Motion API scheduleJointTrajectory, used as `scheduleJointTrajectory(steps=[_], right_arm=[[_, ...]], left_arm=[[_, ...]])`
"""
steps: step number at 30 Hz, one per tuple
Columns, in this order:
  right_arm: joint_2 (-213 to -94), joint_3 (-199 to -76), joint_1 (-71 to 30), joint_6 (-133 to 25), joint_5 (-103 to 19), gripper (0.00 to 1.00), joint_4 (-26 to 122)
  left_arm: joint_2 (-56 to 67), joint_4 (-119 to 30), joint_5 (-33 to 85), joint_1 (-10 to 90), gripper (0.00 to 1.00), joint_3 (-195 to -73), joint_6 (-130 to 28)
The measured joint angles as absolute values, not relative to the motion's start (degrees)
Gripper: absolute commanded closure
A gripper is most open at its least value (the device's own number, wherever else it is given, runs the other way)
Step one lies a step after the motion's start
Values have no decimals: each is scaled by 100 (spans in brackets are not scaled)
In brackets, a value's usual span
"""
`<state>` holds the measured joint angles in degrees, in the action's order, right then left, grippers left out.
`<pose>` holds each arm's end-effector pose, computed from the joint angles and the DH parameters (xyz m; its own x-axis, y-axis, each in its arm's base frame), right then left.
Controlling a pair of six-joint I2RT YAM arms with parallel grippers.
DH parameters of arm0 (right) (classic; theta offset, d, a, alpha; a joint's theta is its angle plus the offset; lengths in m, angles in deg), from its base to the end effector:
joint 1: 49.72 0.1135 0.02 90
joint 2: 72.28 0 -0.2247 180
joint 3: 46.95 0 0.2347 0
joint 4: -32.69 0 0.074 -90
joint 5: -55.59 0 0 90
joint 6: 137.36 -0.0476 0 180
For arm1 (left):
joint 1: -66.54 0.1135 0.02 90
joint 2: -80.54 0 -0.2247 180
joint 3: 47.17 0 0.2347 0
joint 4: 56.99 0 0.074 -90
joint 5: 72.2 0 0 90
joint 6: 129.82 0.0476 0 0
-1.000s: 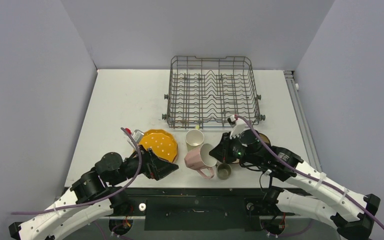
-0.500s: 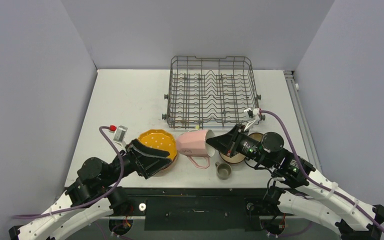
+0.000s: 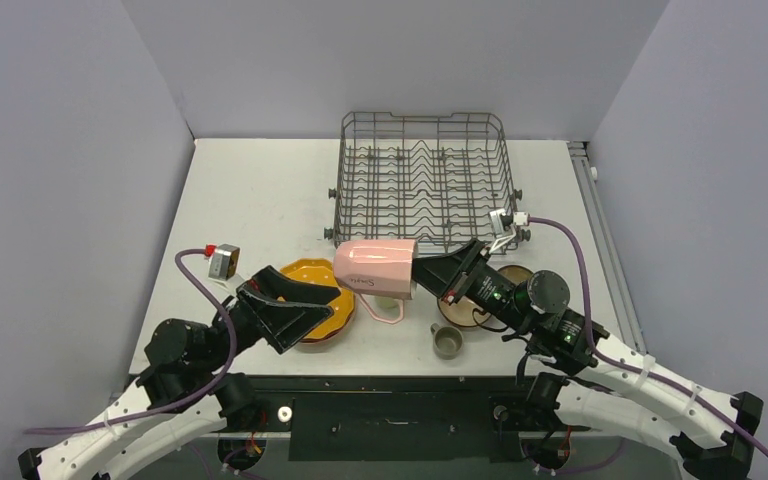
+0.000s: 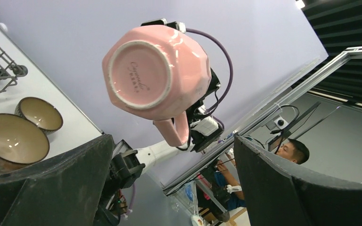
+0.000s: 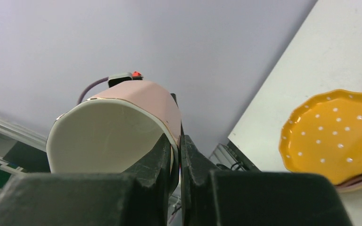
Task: Load the mixed dishes into the dish rack
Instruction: Pick up the cup at the center of the board, then turn the cup upside down in the dish rack.
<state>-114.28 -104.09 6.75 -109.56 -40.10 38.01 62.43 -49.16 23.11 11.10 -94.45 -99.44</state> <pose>0.1061 0.1686 0.3459 -0.7375 0.4805 -0.4745 -0.4954 0.0926 0.8637 0.0670 -0.1050 0.3419 -0.6452 -0.5776 -0.5001 0.6175 -0.0088 -0.7865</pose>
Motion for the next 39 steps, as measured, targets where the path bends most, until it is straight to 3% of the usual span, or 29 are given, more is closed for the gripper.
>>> scheduleJointTrajectory(steps=[16, 39], right_arm=[[-11946, -10404, 1444, -11091, -3354, 100, 2387], [-12479, -10459, 1975, -10763, -2819, 100, 1919]], left_arm=[[5848, -6160, 2127, 1110, 4, -9437, -9966], [5428, -6579, 2061, 1114, 4, -9544, -9915]])
